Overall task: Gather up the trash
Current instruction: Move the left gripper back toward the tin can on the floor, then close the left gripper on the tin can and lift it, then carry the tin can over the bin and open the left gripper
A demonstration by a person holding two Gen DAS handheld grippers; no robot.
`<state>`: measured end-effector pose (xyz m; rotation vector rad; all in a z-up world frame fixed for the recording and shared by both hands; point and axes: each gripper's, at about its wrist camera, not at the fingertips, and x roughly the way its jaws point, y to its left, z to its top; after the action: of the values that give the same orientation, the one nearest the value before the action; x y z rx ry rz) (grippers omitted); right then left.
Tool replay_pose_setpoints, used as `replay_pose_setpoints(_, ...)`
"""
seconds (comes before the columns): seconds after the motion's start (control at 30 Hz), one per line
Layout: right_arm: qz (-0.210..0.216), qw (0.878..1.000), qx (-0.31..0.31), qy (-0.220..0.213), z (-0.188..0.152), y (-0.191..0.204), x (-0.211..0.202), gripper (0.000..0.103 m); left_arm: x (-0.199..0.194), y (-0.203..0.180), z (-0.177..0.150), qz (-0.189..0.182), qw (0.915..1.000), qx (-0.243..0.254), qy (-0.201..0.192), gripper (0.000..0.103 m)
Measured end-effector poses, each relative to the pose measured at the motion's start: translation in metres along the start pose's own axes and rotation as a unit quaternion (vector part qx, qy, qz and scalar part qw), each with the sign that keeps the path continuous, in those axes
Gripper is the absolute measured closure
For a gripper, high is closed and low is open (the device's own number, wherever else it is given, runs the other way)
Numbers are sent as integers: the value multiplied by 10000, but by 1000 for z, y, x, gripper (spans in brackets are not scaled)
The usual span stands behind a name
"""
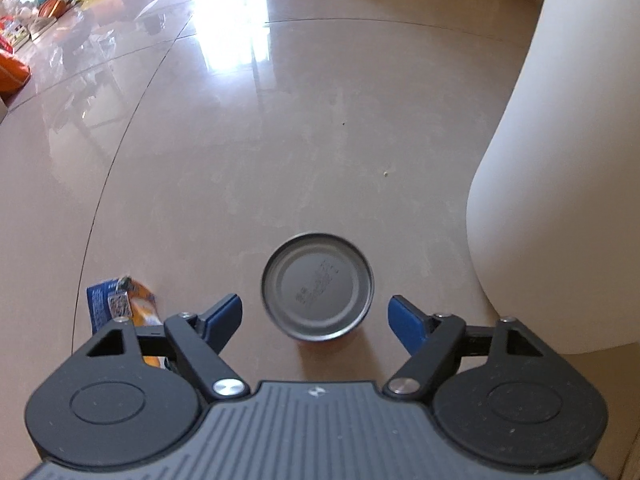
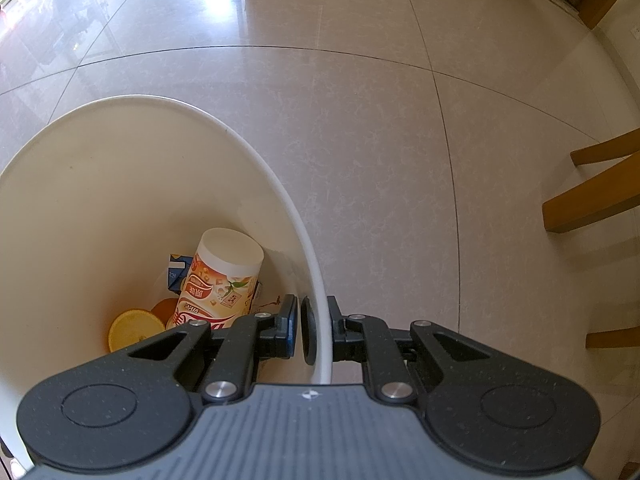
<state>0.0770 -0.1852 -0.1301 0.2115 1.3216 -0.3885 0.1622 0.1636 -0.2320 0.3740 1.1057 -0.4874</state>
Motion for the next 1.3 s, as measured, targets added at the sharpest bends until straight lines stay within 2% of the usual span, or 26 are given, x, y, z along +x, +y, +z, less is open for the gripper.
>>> replay_pose_setpoints(0.23, -20, 10000, -16, -7, 0, 1, 0, 87, 9, 1, 0, 24, 9998, -133, 120, 33)
replay_pose_setpoints(0.43, -22, 10000, -27, -10, -1, 1, 0, 87, 15, 6, 1, -72, 9994, -238, 235, 51)
replay_pose_setpoints(0.63, -18, 10000, -23, -9, -1, 1, 1, 87, 14, 18, 6, -81, 9988, -334, 350, 51)
replay_pose_setpoints(0.77, -10, 10000, -20, -2, -1, 1, 0, 87, 4, 21, 15, -63, 9986, -57, 526, 51)
replay_pose_setpoints(0.97, 32, 10000, -3, -2, -1, 0, 0, 87, -46, 27, 46, -200, 9955, 715, 589, 51)
replay_pose_setpoints(1.17, 42, 10000, 13, -1, 0, -2, -1, 87, -122, 36, 94, -439, 9907, 1176, 523, 51)
replay_pose_setpoints(1.3, 73, 10000, 55, 10, 0, -3, -1, 87, -178, 22, 127, -672, 9842, 1573, 460, 51)
